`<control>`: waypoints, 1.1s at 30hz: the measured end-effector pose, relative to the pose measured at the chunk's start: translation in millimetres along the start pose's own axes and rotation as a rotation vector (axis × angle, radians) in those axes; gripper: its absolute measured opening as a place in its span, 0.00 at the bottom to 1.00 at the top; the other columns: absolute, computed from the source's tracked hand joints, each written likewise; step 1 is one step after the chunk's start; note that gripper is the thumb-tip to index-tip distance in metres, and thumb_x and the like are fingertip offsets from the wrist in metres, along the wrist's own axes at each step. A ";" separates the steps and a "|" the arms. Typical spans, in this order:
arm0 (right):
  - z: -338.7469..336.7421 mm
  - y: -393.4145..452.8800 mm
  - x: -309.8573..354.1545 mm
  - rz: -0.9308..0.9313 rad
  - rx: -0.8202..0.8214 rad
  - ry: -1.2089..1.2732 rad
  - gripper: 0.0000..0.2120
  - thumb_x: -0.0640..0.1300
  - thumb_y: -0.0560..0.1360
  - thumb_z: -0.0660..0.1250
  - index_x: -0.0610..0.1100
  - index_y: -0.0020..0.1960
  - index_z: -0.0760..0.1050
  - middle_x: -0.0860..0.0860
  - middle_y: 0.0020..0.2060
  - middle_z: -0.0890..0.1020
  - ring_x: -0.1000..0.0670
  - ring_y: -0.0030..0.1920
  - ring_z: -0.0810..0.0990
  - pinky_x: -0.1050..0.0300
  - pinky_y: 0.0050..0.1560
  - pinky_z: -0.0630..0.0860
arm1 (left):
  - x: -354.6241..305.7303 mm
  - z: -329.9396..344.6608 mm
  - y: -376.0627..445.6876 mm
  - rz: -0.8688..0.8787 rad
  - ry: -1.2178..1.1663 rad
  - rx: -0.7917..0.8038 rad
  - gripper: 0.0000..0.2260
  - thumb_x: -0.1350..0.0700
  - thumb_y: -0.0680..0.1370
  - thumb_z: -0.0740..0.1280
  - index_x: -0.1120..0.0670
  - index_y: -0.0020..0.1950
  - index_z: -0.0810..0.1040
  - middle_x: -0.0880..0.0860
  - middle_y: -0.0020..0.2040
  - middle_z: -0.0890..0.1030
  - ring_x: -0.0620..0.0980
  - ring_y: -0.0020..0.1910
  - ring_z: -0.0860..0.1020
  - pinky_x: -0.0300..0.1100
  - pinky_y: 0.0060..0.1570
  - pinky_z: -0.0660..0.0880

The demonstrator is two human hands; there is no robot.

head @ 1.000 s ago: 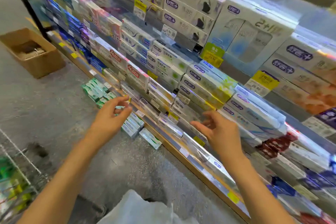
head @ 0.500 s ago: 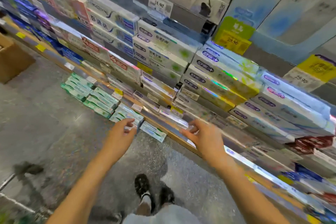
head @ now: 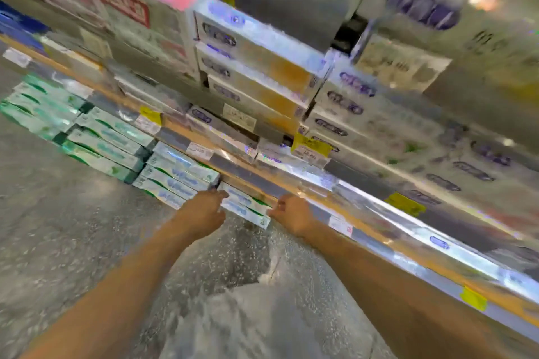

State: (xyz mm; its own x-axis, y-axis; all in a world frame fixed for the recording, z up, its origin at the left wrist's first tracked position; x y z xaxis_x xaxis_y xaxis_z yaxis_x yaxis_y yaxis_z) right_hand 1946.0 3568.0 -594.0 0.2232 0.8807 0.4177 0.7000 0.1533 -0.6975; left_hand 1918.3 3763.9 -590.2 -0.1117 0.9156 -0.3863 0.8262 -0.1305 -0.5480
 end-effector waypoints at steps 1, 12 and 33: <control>19.5 26.3 -13.4 0.005 0.004 -0.037 0.14 0.50 0.77 0.66 0.41 0.40 0.70 0.43 0.35 0.73 0.52 0.32 0.70 0.60 0.34 0.65 | 6.9 24.7 27.9 0.038 0.084 0.036 0.21 0.56 0.80 0.60 0.53 0.73 0.64 0.55 0.70 0.69 0.55 0.65 0.70 0.47 0.59 0.70; 186.8 222.3 -80.4 -0.225 0.004 -0.548 0.29 0.45 0.80 0.59 0.35 0.75 0.53 0.39 0.68 0.64 0.39 0.67 0.65 0.49 0.65 0.62 | 79.7 204.6 223.2 0.353 0.616 0.001 0.32 0.51 0.72 0.69 0.54 0.72 0.60 0.54 0.69 0.67 0.54 0.67 0.68 0.50 0.60 0.68; 184.5 207.4 -89.3 -0.232 -0.353 -0.574 0.47 0.65 0.35 0.77 0.40 0.46 0.79 0.47 0.36 0.79 0.46 0.34 0.78 0.49 0.39 0.79 | 67.3 206.7 195.2 0.309 0.603 -0.199 0.36 0.49 0.71 0.70 0.57 0.73 0.58 0.57 0.66 0.68 0.59 0.65 0.67 0.53 0.64 0.60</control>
State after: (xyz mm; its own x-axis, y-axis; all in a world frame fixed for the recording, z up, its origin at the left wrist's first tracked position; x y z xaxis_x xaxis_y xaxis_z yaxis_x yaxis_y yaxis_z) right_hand 1946.1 3603.8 -883.4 -0.2829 0.9547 0.0923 0.8857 0.2970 -0.3569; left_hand 1958.0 3721.4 -876.6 0.4223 0.9064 0.0077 0.8626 -0.3992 -0.3109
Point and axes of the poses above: each hand's wrist, its own y-axis towards the middle knuckle, its own z-axis out of the palm, x = y × z, the point moved 5 cm from there along y, towards the middle knuckle
